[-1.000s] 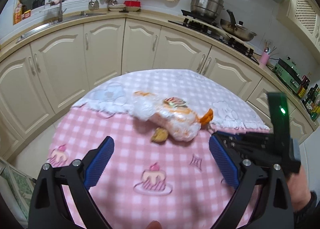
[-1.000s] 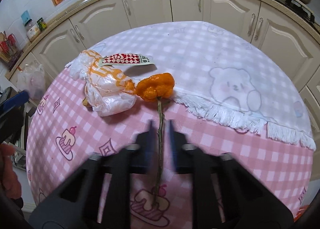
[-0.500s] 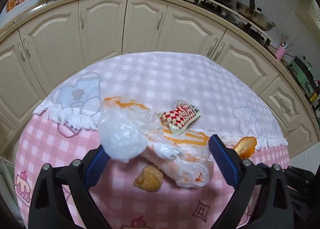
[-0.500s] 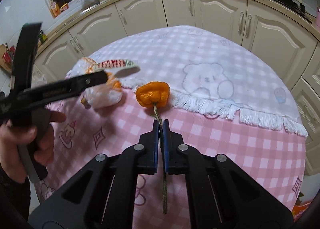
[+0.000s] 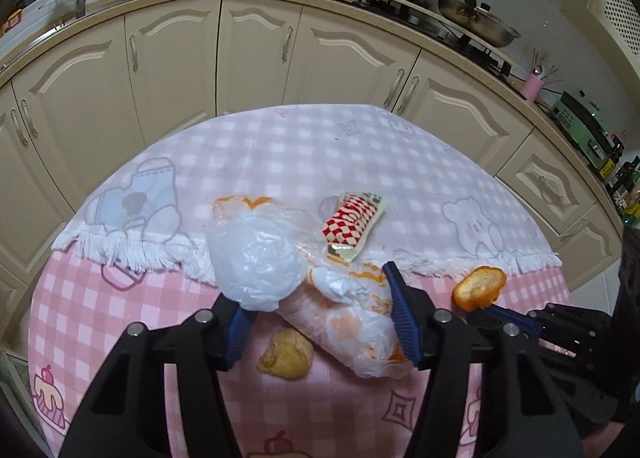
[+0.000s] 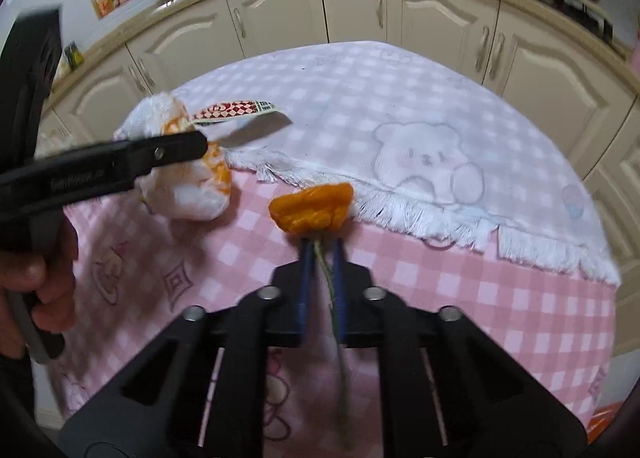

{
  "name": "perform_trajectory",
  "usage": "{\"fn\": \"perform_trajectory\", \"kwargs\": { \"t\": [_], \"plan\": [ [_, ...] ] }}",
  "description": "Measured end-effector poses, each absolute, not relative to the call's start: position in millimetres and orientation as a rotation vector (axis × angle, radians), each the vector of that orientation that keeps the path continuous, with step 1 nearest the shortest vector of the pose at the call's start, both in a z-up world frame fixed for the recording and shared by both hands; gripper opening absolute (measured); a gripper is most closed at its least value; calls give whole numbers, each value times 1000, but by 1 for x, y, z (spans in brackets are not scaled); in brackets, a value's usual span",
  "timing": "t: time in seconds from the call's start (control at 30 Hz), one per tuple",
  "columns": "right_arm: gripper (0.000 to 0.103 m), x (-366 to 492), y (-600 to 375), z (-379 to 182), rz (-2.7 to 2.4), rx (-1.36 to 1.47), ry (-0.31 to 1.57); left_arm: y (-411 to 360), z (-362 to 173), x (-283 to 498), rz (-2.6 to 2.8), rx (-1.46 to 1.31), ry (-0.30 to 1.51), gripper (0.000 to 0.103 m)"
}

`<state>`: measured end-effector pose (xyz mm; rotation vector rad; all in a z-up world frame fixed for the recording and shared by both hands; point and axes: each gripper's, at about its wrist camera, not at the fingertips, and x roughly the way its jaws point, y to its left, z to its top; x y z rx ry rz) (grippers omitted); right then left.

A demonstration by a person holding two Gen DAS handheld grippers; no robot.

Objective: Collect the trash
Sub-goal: 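Grasp the orange snack on a stick with the right tool while the left tool grasps the white plastic bag, then carry the orange snack and white bag over the blue bin and open both tools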

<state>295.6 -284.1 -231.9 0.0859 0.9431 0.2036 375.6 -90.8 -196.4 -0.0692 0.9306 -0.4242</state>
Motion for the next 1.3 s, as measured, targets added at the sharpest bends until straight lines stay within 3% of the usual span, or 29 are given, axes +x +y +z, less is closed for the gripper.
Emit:
{"fn": "perform_trajectory", "kwargs": {
  "t": [0.63,1.0,1.3],
  "plan": [
    [5,208,-337,-171,198,261,743,-78,-117,271,-536,-27,699,58],
    [5,100,-456,-159,-32,417,634,-194,-115,200,-825,100,678,58],
    [6,-11,-569,-208,-353,542,676,-327,-153,136,-1075,258,775,59]
  ]
}}
